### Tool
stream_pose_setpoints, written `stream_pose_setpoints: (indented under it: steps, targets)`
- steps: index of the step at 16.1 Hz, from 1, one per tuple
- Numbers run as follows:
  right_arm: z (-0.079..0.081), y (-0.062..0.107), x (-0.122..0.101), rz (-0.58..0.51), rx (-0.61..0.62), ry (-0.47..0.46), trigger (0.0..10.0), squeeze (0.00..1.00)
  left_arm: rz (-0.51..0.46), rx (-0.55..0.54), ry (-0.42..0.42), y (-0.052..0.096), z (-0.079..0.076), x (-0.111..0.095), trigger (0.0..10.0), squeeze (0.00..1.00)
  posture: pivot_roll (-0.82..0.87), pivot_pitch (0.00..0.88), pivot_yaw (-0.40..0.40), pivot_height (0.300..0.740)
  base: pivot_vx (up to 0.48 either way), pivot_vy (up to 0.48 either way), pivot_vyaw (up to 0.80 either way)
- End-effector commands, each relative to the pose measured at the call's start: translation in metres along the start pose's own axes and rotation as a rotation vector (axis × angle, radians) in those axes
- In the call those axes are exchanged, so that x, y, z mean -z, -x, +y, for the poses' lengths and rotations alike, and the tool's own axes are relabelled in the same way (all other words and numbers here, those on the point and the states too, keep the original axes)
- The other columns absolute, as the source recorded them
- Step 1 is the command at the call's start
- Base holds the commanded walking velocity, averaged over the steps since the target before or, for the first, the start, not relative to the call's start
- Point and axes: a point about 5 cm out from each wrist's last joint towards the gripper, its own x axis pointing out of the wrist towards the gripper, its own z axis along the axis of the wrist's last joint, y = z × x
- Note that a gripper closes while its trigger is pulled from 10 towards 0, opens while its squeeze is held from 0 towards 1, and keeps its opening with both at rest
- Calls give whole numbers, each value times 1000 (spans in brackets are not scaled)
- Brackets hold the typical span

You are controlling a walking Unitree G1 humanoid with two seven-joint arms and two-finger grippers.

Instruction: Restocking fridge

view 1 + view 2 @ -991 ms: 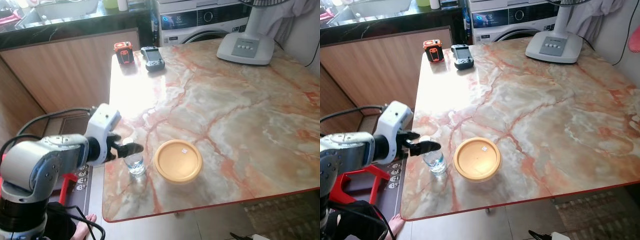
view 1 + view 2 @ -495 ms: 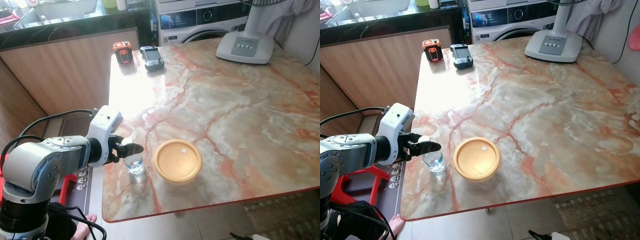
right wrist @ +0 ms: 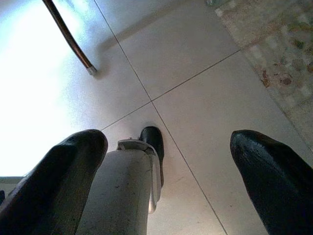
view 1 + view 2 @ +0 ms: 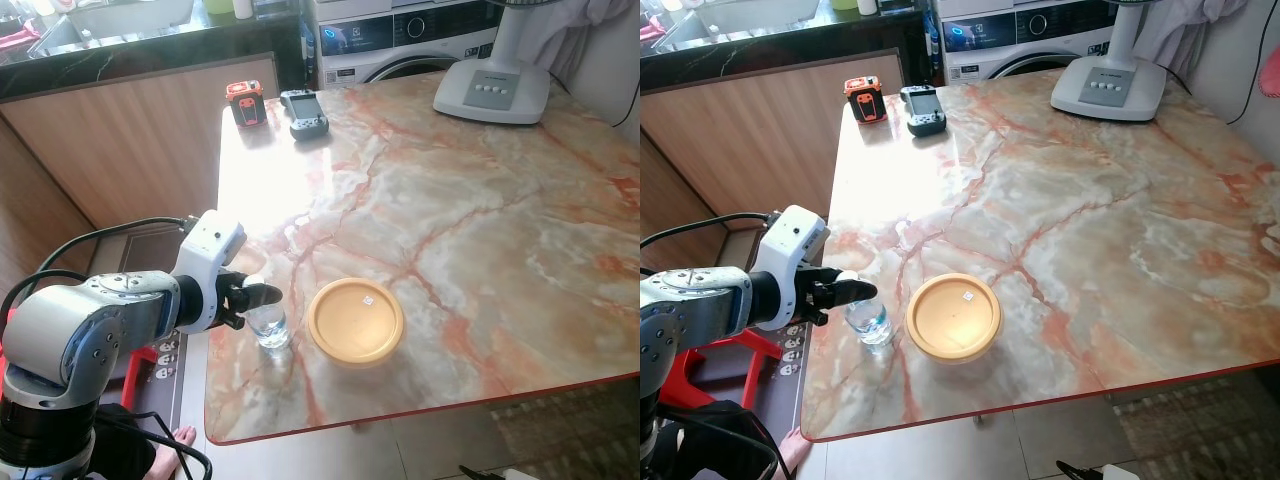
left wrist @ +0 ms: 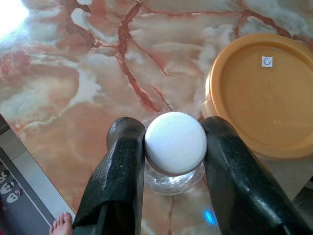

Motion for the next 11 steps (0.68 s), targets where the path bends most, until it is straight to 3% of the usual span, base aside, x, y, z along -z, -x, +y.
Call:
stream_pose_setpoints:
  steps: [1, 5, 7, 11]
  targets:
    - [1, 1, 7, 18, 7, -23, 10000, 0, 5, -4, -22, 2, -2, 1, 0, 0, 225, 82, 85, 740, 0, 0, 0]
    - [1, 1, 6, 16, 7, -24, 10000, 0, 1, -10, -20, 2, -1, 1, 0, 0, 228, 82, 84, 740, 0, 0, 0]
    - [1, 1, 6, 15, 6, -24, 10000, 0, -11, -64, -38, 4, 5, -1, 0, 0, 229, 82, 84, 740, 0, 0, 0]
    - [3, 1, 6, 16, -4, -19, 10000, 0, -6, -351, -69, 29, 52, -3, 0, 0, 238, 84, 84, 740, 0, 0, 0]
